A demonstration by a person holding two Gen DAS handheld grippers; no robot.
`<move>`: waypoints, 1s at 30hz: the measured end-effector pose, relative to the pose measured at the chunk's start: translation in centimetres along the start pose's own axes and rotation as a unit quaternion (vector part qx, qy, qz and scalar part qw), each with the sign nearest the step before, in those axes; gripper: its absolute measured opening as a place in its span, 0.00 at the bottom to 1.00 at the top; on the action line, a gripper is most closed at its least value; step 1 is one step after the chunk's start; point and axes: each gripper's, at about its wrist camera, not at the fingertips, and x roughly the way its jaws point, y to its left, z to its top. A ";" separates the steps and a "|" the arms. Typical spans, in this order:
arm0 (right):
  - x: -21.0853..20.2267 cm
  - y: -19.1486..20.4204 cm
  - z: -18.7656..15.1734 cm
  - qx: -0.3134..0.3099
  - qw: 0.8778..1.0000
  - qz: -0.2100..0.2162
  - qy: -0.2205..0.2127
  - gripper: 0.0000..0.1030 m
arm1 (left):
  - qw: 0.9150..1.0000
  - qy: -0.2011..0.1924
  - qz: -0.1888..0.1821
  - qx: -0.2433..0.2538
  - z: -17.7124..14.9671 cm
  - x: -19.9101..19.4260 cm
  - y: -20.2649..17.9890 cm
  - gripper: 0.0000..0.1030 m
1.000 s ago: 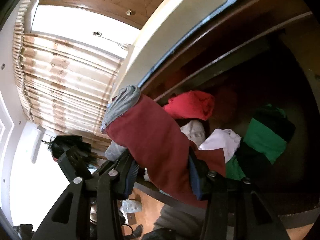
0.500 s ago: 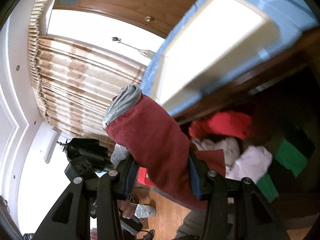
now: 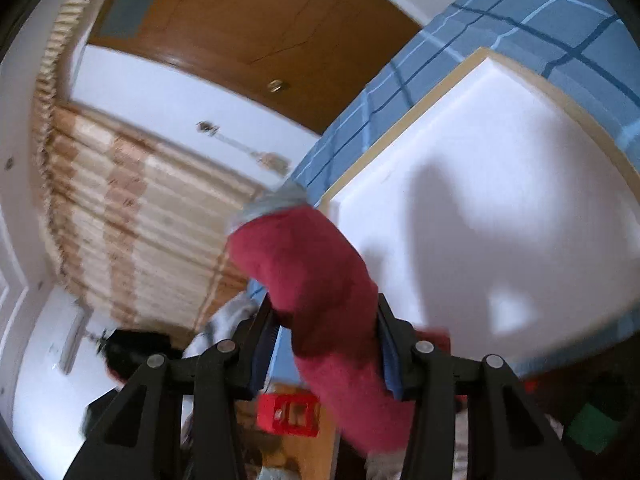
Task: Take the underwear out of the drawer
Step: 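Lift the grey sock with the left gripper while the right gripper carries the red garment to the white tray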
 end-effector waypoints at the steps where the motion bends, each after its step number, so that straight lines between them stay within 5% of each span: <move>1: 0.6 -0.1 0.6 0.005 1.000 -0.011 -0.007 0.47 | 1.000 0.000 0.005 0.000 0.5 0.8 -0.1 0.21; 11: 6.0 -0.5 5.4 0.005 0.998 -0.066 -0.016 0.42 | 0.999 0.041 0.033 -0.012 2.3 8.8 0.5 0.21; 22: 5.4 -0.6 4.9 -0.033 0.995 -0.090 -0.034 0.42 | 0.994 0.098 0.055 -0.007 0.5 12.8 0.6 0.21; 26: 4.7 -0.7 4.3 -0.037 0.993 -0.097 -0.050 0.45 | 0.992 0.100 0.070 0.006 0.2 12.6 0.3 0.47; 28: 4.3 -0.7 3.9 -0.031 0.993 -0.096 -0.058 0.60 | 0.994 0.094 0.058 0.010 0.3 11.9 0.1 0.58; 30: 3.7 -0.7 3.4 -0.035 0.992 -0.101 -0.071 0.64 | 0.994 0.078 0.081 0.019 0.3 10.6 -0.3 0.91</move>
